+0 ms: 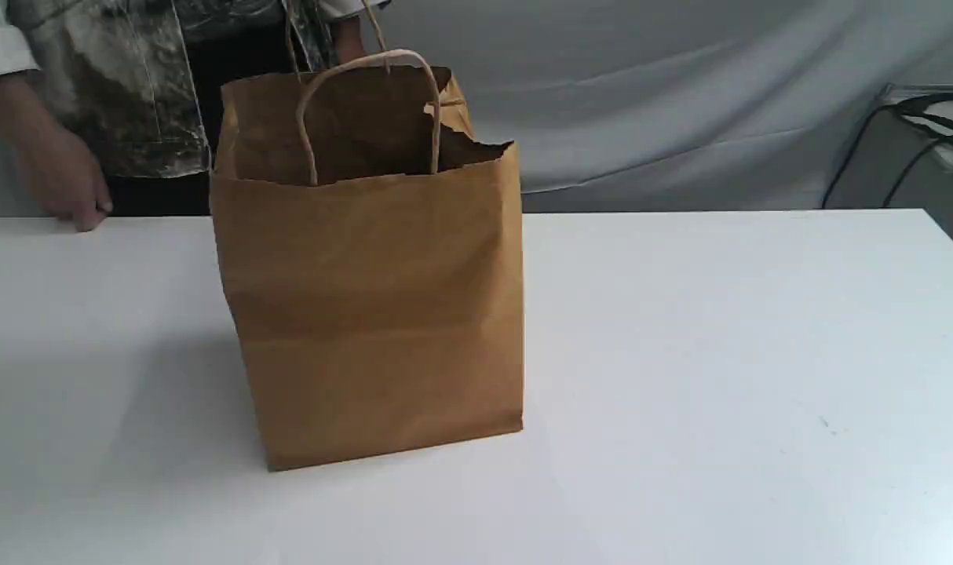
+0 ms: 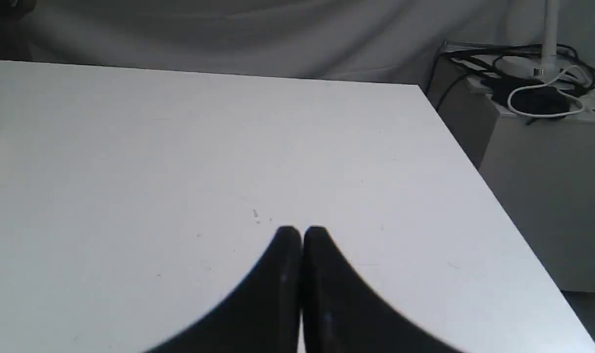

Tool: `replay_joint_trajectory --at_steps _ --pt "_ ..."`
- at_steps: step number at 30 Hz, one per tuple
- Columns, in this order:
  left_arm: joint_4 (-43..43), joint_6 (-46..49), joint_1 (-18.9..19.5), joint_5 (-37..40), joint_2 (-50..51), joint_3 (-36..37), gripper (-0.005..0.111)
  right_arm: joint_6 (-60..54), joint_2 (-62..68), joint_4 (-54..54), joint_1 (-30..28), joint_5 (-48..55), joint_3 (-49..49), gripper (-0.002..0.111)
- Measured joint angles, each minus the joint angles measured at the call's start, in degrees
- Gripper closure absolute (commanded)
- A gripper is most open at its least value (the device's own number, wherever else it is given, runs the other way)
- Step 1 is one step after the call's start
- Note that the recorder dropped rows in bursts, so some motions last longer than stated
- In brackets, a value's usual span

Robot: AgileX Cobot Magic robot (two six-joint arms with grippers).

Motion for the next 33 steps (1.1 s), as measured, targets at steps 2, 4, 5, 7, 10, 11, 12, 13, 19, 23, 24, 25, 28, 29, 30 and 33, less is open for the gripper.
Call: replay_joint_trajectory --at_steps 2,4,5,7,10,11,12,13,19,23,24,25,28,29,30,33 --pt "0.00 0.00 -1.03 0.85 0.00 0.00 0.107 0.00 0.00 0.00 0.00 0.00 0.00 0.108" --pt "0.00 0.00 -1.69 0.99 0.00 0.00 0.107 0.00 0.00 0.00 0.00 0.00 0.00 0.108" --pt "0.00 0.00 -1.68 0.99 0.00 0.00 0.107 0.00 0.00 0.00 0.00 0.00 0.00 0.108" --pt "0.00 0.00 -1.68 0.99 0.00 0.00 0.107 0.00 0.00 0.00 0.00 0.00 0.00 0.108" --pt "0.00 0.00 -1.68 0.99 0.00 0.00 0.107 0.00 0.00 0.00 0.00 0.00 0.00 0.108" --pt "0.00 0.00 -1.68 0.87 0.00 0.00 0.107 0.00 0.00 0.00 0.00 0.00 0.00 0.108" --pt "0.00 0.00 -1.68 0.87 0.00 0.00 0.107 0.00 0.00 0.00 0.00 0.00 0.00 0.108" --pt "0.00 0.00 -1.68 0.87 0.00 0.00 0.107 0.00 0.00 0.00 0.00 0.00 0.00 0.108" --pt "0.00 0.00 -1.68 0.87 0.00 0.00 0.107 0.00 0.00 0.00 0.00 0.00 0.00 0.108" --pt "0.00 0.00 1.19 0.87 0.00 0.00 0.107 0.00 0.00 0.00 0.00 0.00 0.00 0.108" --pt "0.00 0.00 2.25 0.87 0.00 0.00 0.107 0.00 0.00 0.00 0.00 0.00 0.00 0.108" --pt "0.00 0.00 3.62 0.87 0.00 0.00 0.107 0.00 0.00 0.00 0.00 0.00 0.00 0.108" --pt "0.00 0.00 7.02 0.87 0.00 0.00 0.107 0.00 0.00 0.00 0.00 0.00 0.00 0.108" --pt "0.00 0.00 7.47 0.87 0.00 0.00 0.107 0.00 0.00 0.00 0.00 0.00 0.00 0.108" --pt "0.00 0.00 7.83 0.87 0.00 0.00 0.107 0.00 0.00 0.00 0.00 0.00 0.00 0.108" --pt "0.00 0.00 7.93 0.87 0.00 0.00 0.107 0.00 0.00 0.00 0.00 0.00 0.00 0.108"
